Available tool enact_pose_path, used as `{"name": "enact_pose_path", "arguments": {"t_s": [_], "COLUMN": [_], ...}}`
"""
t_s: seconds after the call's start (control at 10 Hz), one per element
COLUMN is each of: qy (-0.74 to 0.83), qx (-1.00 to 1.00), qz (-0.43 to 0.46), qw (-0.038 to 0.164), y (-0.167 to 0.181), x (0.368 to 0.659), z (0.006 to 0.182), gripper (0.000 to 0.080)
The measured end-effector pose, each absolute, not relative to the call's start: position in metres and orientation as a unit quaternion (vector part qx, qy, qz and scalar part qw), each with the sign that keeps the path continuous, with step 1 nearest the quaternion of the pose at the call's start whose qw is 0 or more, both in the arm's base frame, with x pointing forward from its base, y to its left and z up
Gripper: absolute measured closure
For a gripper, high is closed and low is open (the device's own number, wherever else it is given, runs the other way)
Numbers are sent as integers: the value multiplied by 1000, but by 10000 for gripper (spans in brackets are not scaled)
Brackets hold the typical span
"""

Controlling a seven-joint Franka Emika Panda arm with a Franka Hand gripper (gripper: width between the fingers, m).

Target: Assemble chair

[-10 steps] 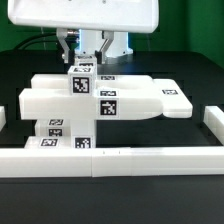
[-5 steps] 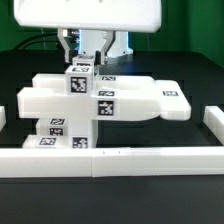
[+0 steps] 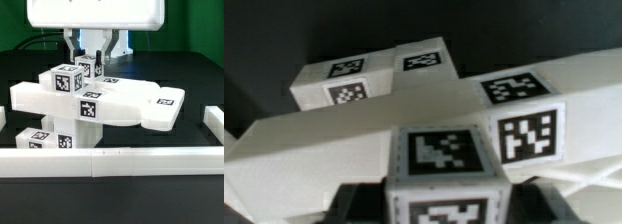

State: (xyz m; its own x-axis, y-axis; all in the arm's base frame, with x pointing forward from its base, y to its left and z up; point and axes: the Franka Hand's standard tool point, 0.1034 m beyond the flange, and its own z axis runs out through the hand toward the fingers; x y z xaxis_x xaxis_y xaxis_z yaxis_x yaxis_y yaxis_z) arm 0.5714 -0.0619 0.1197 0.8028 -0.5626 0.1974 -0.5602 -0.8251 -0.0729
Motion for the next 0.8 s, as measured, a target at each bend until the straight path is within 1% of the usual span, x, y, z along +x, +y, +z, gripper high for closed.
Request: {"name": "enact_pose_path", "arguments": {"t_s": [0.1, 0.2, 0.3, 0.4, 0.5, 0.7, 0.8], "qy": [293, 293, 293, 293, 293, 293, 293], "qx": [-950, -950, -951, -951, -951, -951, -951], "qz": [-105, -103, -100, -95, -95, -93, -93], "qw": [5, 6, 13, 22, 29, 25, 25], "y": [-62, -61, -58, -54, -52, -53, -53], "x": [571, 571, 571, 571, 572, 571, 571], "z": [119, 120, 128, 140, 149, 142, 142], "gripper": [515, 357, 229, 229, 166, 155, 150]}}
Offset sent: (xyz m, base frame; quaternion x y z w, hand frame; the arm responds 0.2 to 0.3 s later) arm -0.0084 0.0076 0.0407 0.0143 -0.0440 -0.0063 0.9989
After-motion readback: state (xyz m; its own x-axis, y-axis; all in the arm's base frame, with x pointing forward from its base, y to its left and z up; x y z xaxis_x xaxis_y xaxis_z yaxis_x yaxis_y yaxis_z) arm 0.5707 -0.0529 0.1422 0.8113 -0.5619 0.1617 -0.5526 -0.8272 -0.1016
